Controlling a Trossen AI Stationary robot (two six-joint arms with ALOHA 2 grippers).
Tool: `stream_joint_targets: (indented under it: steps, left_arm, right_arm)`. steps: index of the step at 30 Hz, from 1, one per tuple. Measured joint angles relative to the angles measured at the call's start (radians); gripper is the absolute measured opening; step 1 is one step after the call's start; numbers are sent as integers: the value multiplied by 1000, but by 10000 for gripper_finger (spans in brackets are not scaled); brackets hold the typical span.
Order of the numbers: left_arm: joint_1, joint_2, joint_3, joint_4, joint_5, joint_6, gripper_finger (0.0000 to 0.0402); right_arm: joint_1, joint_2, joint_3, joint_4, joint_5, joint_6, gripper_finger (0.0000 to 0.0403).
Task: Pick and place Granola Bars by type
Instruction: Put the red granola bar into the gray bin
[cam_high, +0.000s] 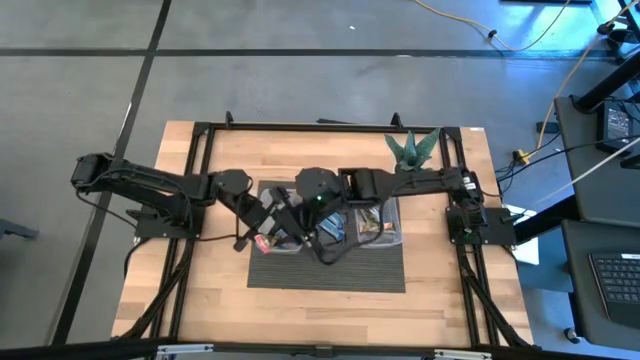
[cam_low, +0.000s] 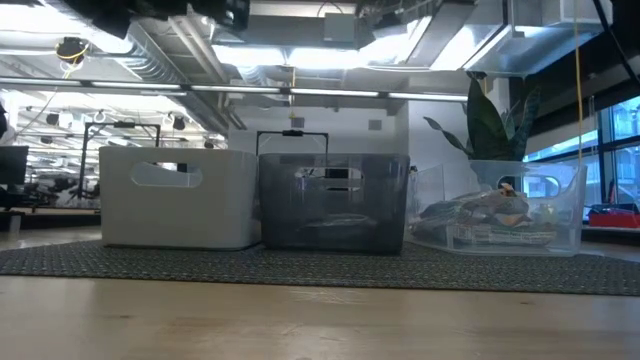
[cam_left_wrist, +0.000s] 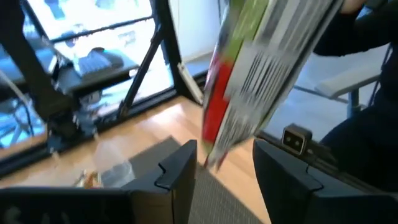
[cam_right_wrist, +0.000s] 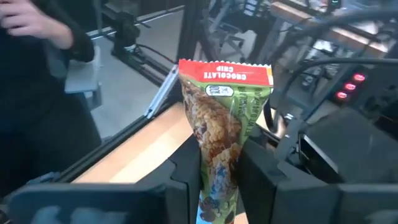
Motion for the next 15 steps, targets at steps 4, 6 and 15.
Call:
stream_joint_targets:
  steps: [4, 6, 15]
  left_arm:
    - [-20, 0, 0, 56, 1, 0, 148]
    - [-28, 0, 0, 73, -1, 0, 148]
    - [-61, 0, 0, 130, -1, -48, 148]
  right_arm:
    - [12, 0, 0, -9, 58, 18, 90]
    - [11, 0, 0, -10, 62, 33, 90]
    - [11, 0, 0, -16, 63, 49, 90]
